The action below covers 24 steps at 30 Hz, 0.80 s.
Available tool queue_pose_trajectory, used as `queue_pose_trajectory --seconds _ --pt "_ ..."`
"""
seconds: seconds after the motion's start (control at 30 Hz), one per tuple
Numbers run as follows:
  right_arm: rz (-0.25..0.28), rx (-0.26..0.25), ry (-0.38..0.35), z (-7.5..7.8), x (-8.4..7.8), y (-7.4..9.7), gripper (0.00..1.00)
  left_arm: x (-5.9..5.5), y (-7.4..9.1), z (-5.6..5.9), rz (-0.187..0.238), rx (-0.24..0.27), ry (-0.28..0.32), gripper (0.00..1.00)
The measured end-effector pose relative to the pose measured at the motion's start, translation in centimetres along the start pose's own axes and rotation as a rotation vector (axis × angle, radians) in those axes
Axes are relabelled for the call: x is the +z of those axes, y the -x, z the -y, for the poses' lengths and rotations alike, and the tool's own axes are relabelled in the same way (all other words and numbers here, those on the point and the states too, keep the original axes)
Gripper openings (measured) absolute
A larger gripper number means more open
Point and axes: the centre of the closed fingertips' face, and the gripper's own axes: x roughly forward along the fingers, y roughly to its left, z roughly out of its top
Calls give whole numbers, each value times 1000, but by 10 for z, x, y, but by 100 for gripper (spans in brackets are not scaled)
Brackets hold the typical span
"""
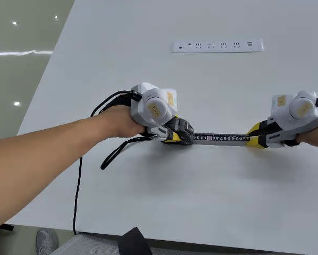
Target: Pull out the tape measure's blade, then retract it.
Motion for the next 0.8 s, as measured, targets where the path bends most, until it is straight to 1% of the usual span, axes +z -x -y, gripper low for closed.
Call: queue_pose_trajectory --seconds 0.53,0.8 --pt "-37 -6 0 6 -19 16 8 1 1 1 -2 0 0 28" --pt "-39 -15 -18 9 -28 22 8 1 0 1 -1 2 4 28"
